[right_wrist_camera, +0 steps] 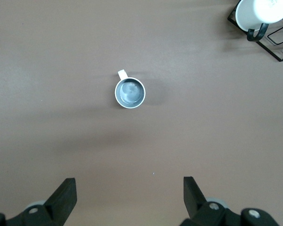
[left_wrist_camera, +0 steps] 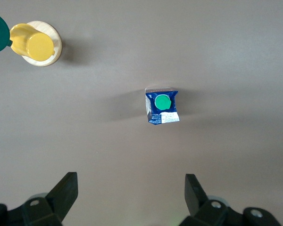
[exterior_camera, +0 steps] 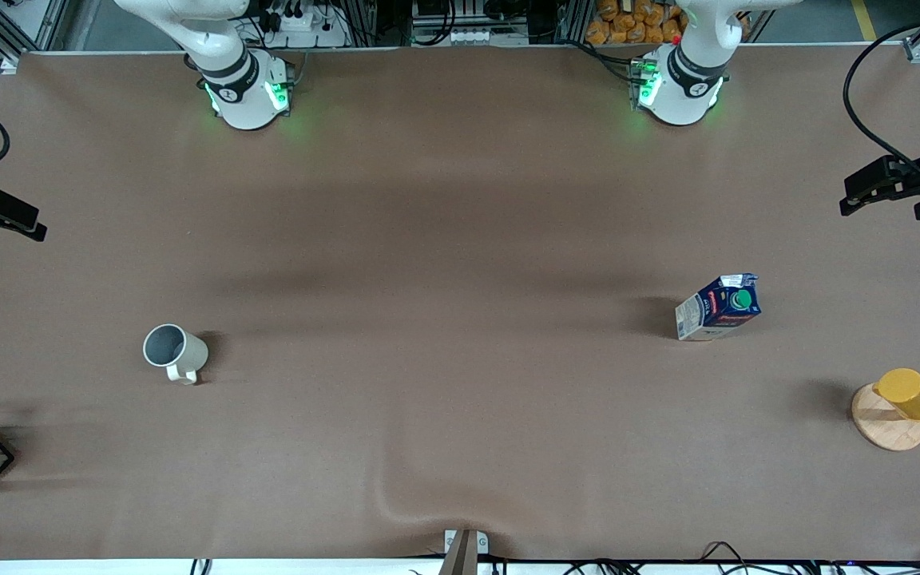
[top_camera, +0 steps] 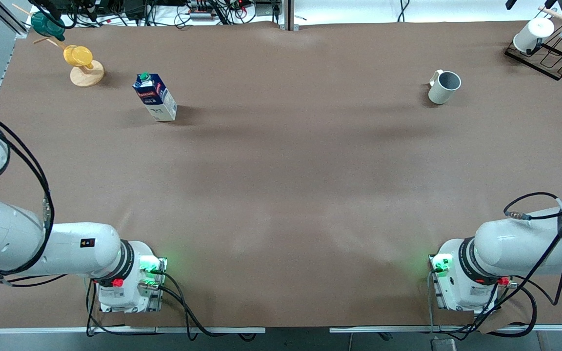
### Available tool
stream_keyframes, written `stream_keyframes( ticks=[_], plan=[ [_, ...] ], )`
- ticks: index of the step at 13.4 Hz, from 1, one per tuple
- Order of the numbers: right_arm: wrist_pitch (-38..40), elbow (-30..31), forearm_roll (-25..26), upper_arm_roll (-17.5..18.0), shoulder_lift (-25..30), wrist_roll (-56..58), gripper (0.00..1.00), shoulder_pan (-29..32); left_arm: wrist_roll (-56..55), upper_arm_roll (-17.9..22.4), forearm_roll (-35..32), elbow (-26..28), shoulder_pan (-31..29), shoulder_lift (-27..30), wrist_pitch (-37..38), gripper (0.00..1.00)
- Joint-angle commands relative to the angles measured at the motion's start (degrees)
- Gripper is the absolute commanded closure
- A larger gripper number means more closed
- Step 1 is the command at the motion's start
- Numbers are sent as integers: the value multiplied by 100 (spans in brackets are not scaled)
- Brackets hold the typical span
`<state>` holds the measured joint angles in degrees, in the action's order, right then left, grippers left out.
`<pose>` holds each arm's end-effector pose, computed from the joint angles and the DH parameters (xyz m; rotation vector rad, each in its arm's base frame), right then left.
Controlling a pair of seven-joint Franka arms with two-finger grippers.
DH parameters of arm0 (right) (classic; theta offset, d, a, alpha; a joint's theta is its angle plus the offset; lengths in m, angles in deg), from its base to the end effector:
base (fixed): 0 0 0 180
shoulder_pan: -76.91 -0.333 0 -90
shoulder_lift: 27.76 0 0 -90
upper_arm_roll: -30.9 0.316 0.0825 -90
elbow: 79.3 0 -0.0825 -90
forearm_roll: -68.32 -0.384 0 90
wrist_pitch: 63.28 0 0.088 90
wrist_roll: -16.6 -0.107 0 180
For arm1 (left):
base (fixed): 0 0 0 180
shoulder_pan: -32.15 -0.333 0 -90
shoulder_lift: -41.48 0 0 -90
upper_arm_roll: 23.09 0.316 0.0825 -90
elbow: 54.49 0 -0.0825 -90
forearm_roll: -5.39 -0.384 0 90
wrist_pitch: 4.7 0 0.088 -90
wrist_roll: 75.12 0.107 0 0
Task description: Place milk next to cup
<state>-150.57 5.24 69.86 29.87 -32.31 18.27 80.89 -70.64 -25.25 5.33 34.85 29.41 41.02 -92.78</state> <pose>0.5721 -0.0527 0.6204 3.1134 -0.0920 -0.0514 0.5535 0.0058 0.6226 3.1388 -0.1068 -0.0471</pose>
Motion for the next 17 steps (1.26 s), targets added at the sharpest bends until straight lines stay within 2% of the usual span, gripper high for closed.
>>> stream_keyframes(
  ticks=[1, 17],
  plan=[
    [28, -122, 48, -2, -64, -97, 0, -46, 9, 14, 146, 22, 10, 29, -25, 0],
    [37, -131, 48, -2, -55, -88, 0, -46, -141, 23, 217, 13, 10, 11, -25, 0]
  ],
)
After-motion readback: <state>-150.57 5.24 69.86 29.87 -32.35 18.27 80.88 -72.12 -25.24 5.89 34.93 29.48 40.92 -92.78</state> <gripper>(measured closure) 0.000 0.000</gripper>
